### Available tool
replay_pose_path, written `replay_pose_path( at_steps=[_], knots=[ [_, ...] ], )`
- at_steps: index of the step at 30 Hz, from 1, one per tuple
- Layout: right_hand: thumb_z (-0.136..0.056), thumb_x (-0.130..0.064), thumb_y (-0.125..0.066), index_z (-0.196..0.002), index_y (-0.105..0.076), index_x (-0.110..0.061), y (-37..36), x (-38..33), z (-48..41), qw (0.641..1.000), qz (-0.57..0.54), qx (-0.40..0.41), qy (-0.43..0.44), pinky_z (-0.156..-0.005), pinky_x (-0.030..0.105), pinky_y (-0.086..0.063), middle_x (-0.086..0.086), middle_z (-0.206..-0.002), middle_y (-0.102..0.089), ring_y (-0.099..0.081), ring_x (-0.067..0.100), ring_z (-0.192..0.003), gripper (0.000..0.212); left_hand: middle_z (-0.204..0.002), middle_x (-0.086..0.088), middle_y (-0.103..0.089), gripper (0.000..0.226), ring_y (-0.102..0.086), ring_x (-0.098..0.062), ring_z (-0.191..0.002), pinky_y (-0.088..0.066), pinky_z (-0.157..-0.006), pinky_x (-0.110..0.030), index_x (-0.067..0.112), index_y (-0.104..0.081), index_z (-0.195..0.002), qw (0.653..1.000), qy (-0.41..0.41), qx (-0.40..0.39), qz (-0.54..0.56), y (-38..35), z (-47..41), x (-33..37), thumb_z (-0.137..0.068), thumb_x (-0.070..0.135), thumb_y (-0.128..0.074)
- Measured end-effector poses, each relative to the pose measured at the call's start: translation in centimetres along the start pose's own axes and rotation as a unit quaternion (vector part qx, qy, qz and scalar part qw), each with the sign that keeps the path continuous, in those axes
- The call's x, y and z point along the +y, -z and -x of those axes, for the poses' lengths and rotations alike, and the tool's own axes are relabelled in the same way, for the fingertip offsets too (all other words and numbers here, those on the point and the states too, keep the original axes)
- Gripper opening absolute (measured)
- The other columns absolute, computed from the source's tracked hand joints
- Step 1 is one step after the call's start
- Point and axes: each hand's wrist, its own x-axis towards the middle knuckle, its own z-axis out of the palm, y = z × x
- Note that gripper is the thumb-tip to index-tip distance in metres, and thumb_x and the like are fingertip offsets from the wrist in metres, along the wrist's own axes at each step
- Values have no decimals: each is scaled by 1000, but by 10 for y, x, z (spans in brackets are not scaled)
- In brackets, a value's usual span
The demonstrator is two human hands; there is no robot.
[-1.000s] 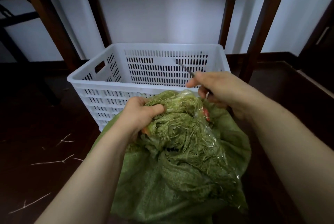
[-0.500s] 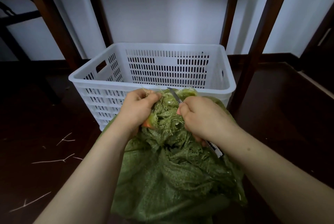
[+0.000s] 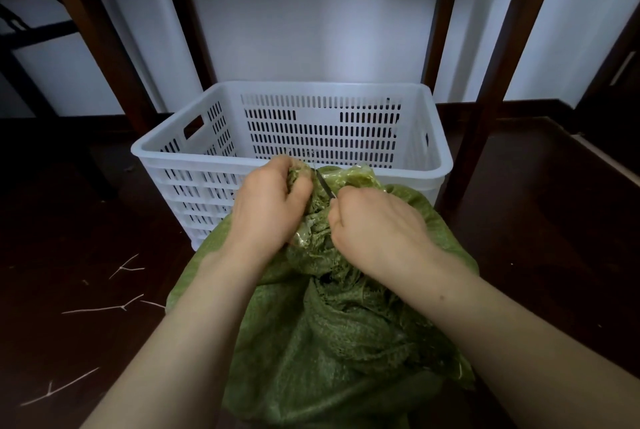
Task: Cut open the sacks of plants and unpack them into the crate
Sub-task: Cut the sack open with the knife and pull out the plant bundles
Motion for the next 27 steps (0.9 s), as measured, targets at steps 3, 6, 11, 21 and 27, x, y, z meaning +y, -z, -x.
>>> replay_pose_path(
  at_steps=[3, 6, 11, 21, 27],
  knots=[
    [-99, -26, -36, -64, -33, -22, 1, -1, -6, 1000, -24, -1, -9, -64, 33, -41, -4, -70, -43, -50, 21, -71, 35, -78, -2, -59, 18, -52, -24, -74, -27, -61, -32, 12, -56, -103, 996, -65, 4, -56, -4, 4, 2, -97, 26, -47],
    [-98, -25, -38, -64, -37, -22, 1, -3, -4, 999, -47, -11, -5, -65, 33, -45, -3, -69, -45, -52, 20, -70, 34, -84, -3, -56, 21, -52, -26, -78, -25, -62, -29, 9, -55, -109, 994, -80, 30, -65, -1, 3, -1, -98, 24, -47],
    [-97, -23, -39, -63, -35, -22, -2, -10, 2, 999, -49, -18, 1, -64, 32, -40, -4, -68, -42, -50, 21, -72, 35, -80, -8, -56, 21, -52, -29, -73, -28, -62, -30, 5, -54, -107, 991, -94, 50, -78, 0, 3, -4, -98, 22, -47],
    [-98, -23, -37, -65, -41, -20, -5, -16, 2, 997, -64, -37, 8, -61, 31, -37, -3, -67, -42, -47, 21, -68, 33, -81, -13, -59, 15, -55, -34, -76, -28, -63, -31, 6, -52, -99, 989, -95, 84, -74, 0, 1, -5, -98, 21, -47],
    [-97, -20, -39, -63, -37, -20, -7, -11, -8, 998, -42, -34, -20, -63, 32, -37, -3, -67, -39, -47, 21, -72, 34, -81, -16, -64, 17, -58, -38, -75, -26, -64, -30, 3, -58, -103, 982, -156, 78, -74, -9, 6, -5, -96, 17, -51]
  ],
)
